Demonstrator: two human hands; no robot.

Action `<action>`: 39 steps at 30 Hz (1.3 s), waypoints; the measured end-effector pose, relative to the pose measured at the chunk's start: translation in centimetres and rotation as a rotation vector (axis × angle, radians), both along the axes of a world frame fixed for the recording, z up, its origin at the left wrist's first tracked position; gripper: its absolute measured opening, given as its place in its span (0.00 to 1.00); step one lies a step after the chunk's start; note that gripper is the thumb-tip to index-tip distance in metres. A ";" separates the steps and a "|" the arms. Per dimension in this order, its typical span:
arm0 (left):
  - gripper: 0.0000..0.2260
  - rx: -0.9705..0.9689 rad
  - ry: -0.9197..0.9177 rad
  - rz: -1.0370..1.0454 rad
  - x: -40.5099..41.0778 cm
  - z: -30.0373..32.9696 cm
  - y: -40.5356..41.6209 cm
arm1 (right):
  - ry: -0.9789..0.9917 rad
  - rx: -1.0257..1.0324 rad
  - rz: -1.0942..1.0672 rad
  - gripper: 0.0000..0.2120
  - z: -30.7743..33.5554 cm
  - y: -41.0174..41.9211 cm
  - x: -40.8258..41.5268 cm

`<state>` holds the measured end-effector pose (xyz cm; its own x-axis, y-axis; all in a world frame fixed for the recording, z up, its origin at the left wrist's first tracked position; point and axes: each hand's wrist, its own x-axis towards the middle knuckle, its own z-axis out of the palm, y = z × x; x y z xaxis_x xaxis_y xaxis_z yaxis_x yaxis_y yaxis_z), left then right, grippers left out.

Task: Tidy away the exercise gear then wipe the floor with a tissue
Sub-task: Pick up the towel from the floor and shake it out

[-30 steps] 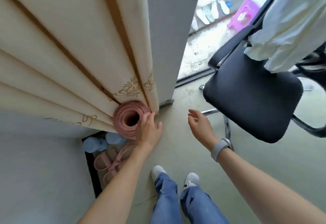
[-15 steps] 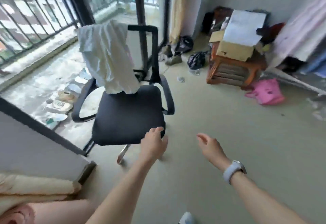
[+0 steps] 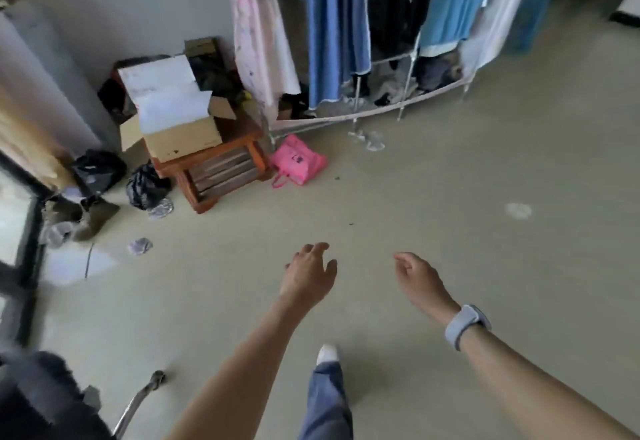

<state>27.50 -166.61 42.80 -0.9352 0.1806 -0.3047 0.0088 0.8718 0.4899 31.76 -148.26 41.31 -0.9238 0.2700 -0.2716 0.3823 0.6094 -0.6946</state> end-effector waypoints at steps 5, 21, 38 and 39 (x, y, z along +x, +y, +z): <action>0.20 0.014 0.000 -0.216 -10.8 -0.5 11.4 | -0.003 0.011 -0.199 0.16 -1.0 10.4 -6.7; 0.20 -0.083 0.053 -0.990 -27.9 -1.2 54.2 | -0.128 -0.001 -0.898 0.17 -1.3 44.5 -13.4; 0.20 -0.080 0.090 -1.172 -39.1 -0.3 103.5 | -0.109 -0.021 -1.071 0.16 -2.0 90.0 -23.9; 0.20 -0.078 0.087 -1.176 -40.2 -0.8 106.2 | -0.113 -0.017 -1.075 0.16 -2.4 92.6 -24.9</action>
